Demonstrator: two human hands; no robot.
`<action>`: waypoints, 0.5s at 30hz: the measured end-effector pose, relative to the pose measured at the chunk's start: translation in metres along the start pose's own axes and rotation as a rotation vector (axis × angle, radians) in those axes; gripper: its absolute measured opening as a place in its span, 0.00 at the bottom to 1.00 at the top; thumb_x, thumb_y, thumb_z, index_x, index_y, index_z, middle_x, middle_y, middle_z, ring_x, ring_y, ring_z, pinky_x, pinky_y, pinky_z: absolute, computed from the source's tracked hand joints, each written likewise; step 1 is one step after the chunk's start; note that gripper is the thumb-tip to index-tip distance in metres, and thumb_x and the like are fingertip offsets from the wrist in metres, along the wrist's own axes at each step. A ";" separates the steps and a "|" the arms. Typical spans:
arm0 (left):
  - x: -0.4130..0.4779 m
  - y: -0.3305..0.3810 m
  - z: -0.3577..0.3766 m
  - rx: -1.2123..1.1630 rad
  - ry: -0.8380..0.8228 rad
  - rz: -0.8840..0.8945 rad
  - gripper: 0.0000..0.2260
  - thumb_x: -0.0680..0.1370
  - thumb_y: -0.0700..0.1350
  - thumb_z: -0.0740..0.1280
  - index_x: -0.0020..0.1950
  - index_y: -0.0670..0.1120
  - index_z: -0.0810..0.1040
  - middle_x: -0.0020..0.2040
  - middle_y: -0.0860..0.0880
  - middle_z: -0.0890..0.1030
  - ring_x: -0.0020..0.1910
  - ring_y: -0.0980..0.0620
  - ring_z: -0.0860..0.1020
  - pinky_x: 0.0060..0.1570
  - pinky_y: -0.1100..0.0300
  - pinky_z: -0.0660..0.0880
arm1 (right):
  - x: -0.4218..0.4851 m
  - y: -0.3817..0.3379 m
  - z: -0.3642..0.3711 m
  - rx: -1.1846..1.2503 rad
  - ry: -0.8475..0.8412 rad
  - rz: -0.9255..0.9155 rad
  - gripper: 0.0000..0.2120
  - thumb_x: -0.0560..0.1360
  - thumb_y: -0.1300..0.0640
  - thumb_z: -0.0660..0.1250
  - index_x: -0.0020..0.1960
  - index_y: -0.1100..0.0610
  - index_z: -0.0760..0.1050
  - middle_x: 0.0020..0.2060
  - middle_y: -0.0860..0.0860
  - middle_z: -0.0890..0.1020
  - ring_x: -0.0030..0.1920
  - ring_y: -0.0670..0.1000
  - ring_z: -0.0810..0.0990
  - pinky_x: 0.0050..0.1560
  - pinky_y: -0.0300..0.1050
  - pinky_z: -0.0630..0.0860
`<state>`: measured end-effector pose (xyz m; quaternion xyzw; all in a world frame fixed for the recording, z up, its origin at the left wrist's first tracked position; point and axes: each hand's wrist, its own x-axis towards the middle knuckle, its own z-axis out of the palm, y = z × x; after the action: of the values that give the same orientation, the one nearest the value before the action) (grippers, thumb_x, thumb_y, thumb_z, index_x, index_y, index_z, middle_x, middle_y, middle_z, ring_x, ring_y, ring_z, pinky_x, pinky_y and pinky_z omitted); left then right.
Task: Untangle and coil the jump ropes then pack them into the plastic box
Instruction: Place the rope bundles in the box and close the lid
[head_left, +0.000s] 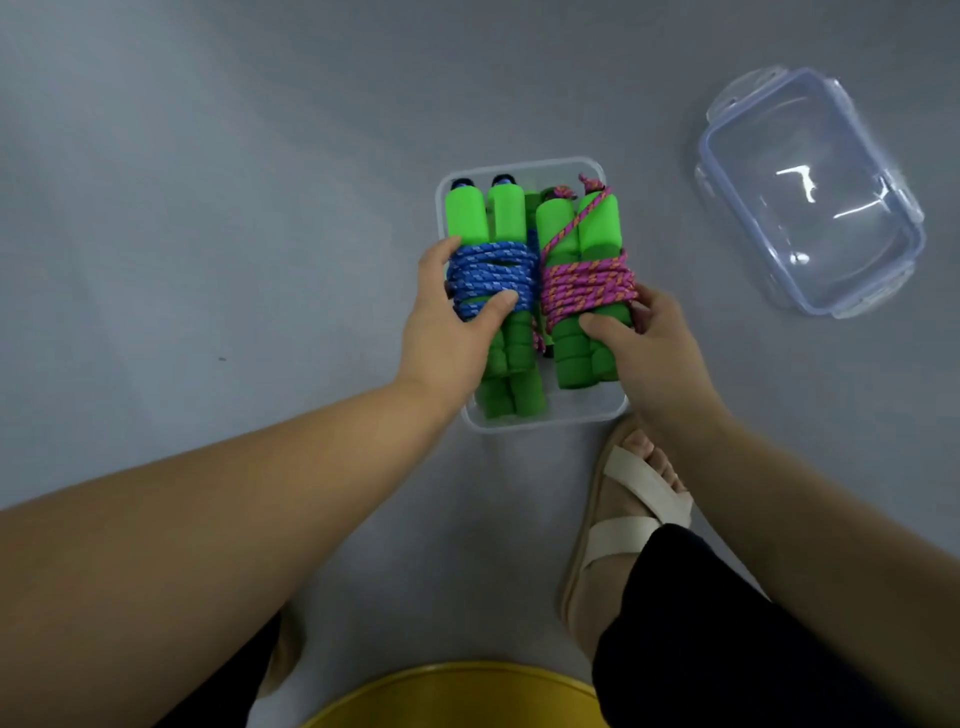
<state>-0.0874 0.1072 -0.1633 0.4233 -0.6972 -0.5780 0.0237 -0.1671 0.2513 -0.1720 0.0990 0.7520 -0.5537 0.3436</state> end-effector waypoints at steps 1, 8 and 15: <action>0.000 -0.002 -0.001 0.009 0.010 0.035 0.28 0.74 0.44 0.71 0.70 0.49 0.62 0.51 0.54 0.76 0.47 0.59 0.76 0.56 0.61 0.74 | 0.001 -0.003 0.002 0.008 0.013 -0.004 0.27 0.70 0.60 0.71 0.66 0.57 0.65 0.54 0.50 0.77 0.53 0.50 0.79 0.51 0.45 0.78; 0.017 -0.007 -0.013 0.061 0.022 0.089 0.30 0.74 0.43 0.71 0.72 0.47 0.61 0.63 0.48 0.72 0.58 0.59 0.71 0.64 0.55 0.70 | -0.005 0.002 0.001 -0.005 0.086 -0.049 0.22 0.72 0.60 0.71 0.61 0.51 0.66 0.48 0.41 0.76 0.50 0.44 0.78 0.48 0.38 0.77; 0.012 -0.005 0.008 0.423 -0.061 0.099 0.32 0.76 0.50 0.67 0.76 0.47 0.56 0.70 0.45 0.64 0.65 0.48 0.70 0.60 0.60 0.67 | -0.007 0.008 -0.004 0.060 0.117 -0.047 0.20 0.73 0.62 0.69 0.61 0.51 0.66 0.47 0.41 0.76 0.45 0.39 0.78 0.40 0.31 0.76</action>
<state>-0.0961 0.1063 -0.1755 0.3663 -0.8233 -0.4297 -0.0582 -0.1593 0.2599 -0.1734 0.1238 0.7559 -0.5772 0.2829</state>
